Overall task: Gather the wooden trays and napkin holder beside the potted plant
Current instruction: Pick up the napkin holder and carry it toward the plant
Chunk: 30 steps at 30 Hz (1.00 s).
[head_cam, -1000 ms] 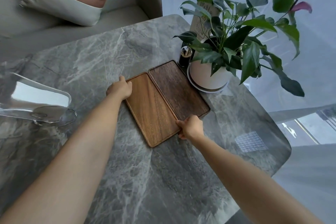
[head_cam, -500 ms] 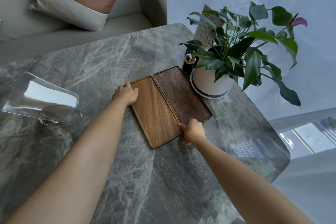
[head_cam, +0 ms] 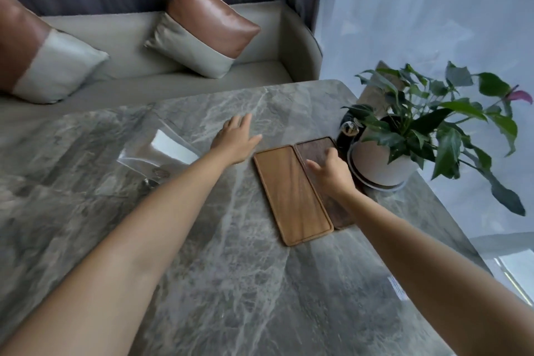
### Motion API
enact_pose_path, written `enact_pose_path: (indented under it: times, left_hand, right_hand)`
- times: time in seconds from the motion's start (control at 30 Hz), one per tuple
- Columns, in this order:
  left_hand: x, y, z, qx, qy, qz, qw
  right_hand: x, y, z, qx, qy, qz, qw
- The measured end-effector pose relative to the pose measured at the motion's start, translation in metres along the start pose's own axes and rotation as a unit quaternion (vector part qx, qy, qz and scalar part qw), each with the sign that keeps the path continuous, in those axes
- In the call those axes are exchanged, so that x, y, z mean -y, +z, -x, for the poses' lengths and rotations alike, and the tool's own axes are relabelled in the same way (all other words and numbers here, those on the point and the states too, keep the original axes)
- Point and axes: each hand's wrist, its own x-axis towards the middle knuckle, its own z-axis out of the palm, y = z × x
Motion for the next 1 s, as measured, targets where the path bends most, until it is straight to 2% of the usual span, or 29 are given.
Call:
enact_pose_path:
  times: [0.1,0.2,0.47,0.7,1.0]
  left_hand:
    - [0.018,-0.031,0.019,-0.042,0.040,-0.026,0.998]
    - [0.048,-0.059,0.035,-0.063,0.046,-0.058,0.995]
    - [0.150,-0.097,0.062,-0.059,-0.033,-0.045,0.997]
    - [0.201,-0.080,0.064,-0.002,-0.067,-0.030,0.997]
    - [0.212,-0.056,0.050,0.042,-0.060,0.022,0.997]
  right_hand:
    - [0.041,0.008,0.001,0.015,-0.052,-0.008,0.998]
    - [0.079,0.022,0.006,0.036,-0.106,-0.011,0.994]
    - [0.155,0.081,0.020,0.086,-0.228,0.074,0.967]
    - [0.177,0.132,0.031,0.124,-0.237,0.096,0.959]
    - [0.175,0.161,0.029,0.129,-0.198,0.076,0.969]
